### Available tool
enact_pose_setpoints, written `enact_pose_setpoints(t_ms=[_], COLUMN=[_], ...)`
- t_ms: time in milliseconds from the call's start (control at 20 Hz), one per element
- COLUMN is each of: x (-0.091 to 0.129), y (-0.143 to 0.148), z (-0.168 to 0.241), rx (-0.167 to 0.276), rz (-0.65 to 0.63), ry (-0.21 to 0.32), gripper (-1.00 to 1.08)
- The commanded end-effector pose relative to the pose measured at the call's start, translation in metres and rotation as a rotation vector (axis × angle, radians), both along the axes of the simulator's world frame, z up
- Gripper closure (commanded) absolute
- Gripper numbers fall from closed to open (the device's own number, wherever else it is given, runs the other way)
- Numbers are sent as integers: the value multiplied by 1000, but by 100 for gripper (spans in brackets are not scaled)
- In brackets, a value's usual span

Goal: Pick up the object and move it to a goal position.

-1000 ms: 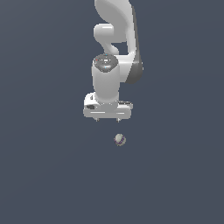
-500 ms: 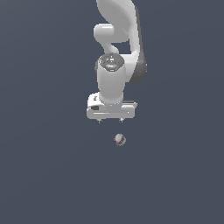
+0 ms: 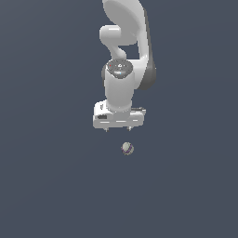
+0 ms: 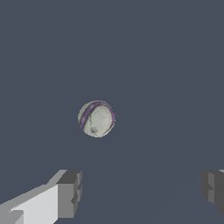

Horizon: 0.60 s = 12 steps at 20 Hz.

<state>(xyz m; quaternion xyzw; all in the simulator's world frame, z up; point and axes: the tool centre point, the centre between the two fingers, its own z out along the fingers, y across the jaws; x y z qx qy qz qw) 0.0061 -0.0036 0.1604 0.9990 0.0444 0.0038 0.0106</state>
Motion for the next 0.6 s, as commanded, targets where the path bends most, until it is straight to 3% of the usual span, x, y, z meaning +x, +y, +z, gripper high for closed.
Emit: enact_pose_setpoints(t_ms=[0,550], x=[2,14], y=[2,17], z=[-3,-28], rx=[-1,-2], rz=[35,307], ry=[2,11], gripper=[-92,-92])
